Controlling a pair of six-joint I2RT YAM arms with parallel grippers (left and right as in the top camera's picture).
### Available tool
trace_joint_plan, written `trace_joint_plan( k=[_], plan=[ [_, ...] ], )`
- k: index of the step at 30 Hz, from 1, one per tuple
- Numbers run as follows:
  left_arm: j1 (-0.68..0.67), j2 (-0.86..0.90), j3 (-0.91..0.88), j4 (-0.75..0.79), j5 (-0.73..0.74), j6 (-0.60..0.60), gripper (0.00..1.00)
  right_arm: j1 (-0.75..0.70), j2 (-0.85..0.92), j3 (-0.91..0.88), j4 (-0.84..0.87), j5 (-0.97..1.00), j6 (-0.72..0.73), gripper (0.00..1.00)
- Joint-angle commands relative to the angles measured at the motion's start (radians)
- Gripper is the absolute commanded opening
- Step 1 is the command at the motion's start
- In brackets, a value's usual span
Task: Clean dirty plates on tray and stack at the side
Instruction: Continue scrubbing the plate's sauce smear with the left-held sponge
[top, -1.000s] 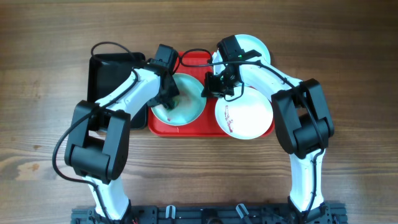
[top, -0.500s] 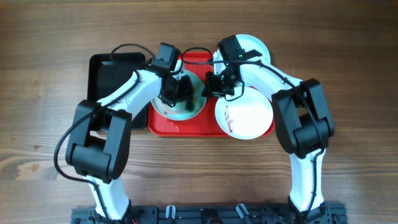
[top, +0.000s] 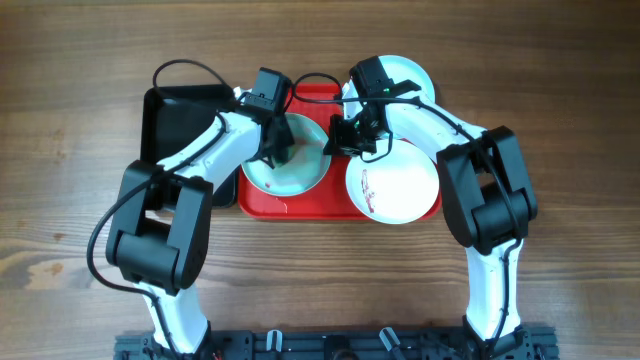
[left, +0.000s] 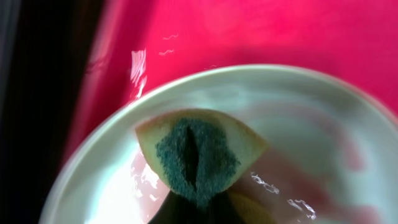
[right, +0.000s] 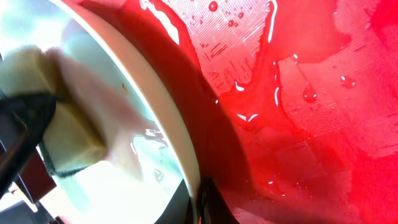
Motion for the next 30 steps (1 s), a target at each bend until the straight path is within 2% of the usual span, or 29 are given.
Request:
trace_joint_plan(
  k=[1, 4, 7, 9, 11, 16, 18, 24, 26, 30],
  plan=[
    [-0.005, 0.020, -0.008, -0.137, -0.038, -0.068, 0.04, 0.000, 0.034, -0.004, 0.002, 0.006, 0.002, 0.05],
    [-0.005, 0.020, -0.008, -0.211, 0.097, -0.044, 0.04, 0.000, 0.034, -0.004, 0.001, 0.006, 0.002, 0.05],
    [-0.005, 0.020, -0.008, -0.212, 0.365, 0.143, 0.04, 0.000, 0.034, -0.004, 0.001, 0.006, 0.002, 0.05],
    [-0.005, 0.020, -0.008, -0.193, 0.460, 0.208, 0.04, 0.000, 0.034, -0.004, 0.001, 0.006, 0.002, 0.05],
    [-0.005, 0.020, -0.008, -0.150, 0.510, 0.243, 0.04, 0.000, 0.034, -0.004, 0.001, 0.006, 0.002, 0.05],
    [-0.003, 0.020, -0.008, -0.016, 0.509, 0.248, 0.04, 0.000, 0.034, -0.004, 0.001, 0.006, 0.002, 0.05],
    [-0.003, 0.021, -0.008, 0.038, 0.471, 0.242, 0.04, 0.000, 0.034, -0.004, 0.000, 0.006, 0.002, 0.05],
    [-0.003, 0.024, -0.008, 0.136, 0.108, 0.090, 0.04, 0.000, 0.034, -0.004, 0.000, 0.006, 0.002, 0.05],
    [-0.003, 0.024, -0.008, 0.117, 0.002, 0.051, 0.04, 0.000, 0.034, -0.004, 0.000, 0.006, 0.001, 0.05],
    [-0.003, 0.025, -0.008, 0.003, -0.114, -0.057, 0.04, 0.000, 0.034, -0.004, 0.001, 0.006, 0.000, 0.05]
  ],
)
